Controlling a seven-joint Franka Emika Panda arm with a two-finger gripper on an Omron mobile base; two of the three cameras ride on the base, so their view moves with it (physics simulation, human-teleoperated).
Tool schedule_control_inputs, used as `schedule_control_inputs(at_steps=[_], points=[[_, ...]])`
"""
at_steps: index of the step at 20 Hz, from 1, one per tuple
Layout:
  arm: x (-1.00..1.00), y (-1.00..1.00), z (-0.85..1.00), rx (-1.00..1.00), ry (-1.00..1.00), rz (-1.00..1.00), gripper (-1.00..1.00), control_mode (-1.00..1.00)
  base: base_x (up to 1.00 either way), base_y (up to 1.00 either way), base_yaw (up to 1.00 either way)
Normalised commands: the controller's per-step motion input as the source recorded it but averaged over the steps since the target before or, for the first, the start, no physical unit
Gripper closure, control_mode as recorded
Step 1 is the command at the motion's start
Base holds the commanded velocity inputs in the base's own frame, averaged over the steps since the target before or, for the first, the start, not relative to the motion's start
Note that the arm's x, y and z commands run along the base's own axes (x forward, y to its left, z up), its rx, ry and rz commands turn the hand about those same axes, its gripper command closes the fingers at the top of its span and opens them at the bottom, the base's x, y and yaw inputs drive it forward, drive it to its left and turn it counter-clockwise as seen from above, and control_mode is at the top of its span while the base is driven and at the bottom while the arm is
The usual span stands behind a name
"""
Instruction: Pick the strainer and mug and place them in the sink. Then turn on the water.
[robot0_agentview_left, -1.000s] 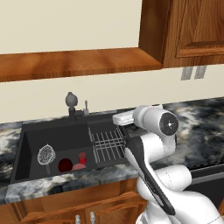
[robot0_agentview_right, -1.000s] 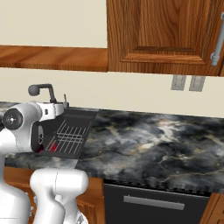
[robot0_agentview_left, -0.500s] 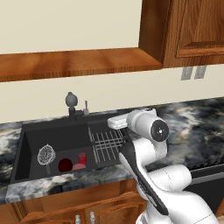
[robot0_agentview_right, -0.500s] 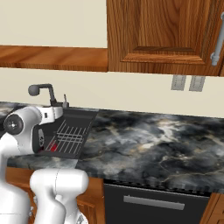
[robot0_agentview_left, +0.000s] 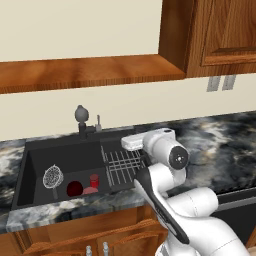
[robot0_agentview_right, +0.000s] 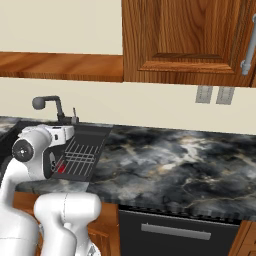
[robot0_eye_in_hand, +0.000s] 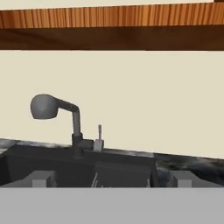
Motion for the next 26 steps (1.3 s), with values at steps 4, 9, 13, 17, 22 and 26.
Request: schedule_control_inputs(at_steps=[4, 9, 13, 17, 22, 26], points=[[0.03, 0.00, -0.27, 0.07, -0.03, 0.00, -1.00, -1.00, 0.00, 0.00, 0.00], [0.02, 0.00, -0.28, 0.11, -0.02, 0.00, -1.00, -1.00, 0.00, 0.00, 0.00], [0.03, 0.00, -0.28, 0.10, -0.03, 0.00, -1.00, -1.00, 0.00, 0.00, 0.00], [0.17, 0.00, -0.27, 0.02, -0.07, 0.00, -1.00, -1.00, 0.00, 0.00, 0.00], [0.29, 0.00, -0.36, 0.00, -0.08, 0.00, -1.00, -1.00, 0.00, 0.00, 0.00], [0.41, 0.00, -0.36, 0.00, -0.07, 0.00, -1.00, -1.00, 0.00, 0.00, 0.00]])
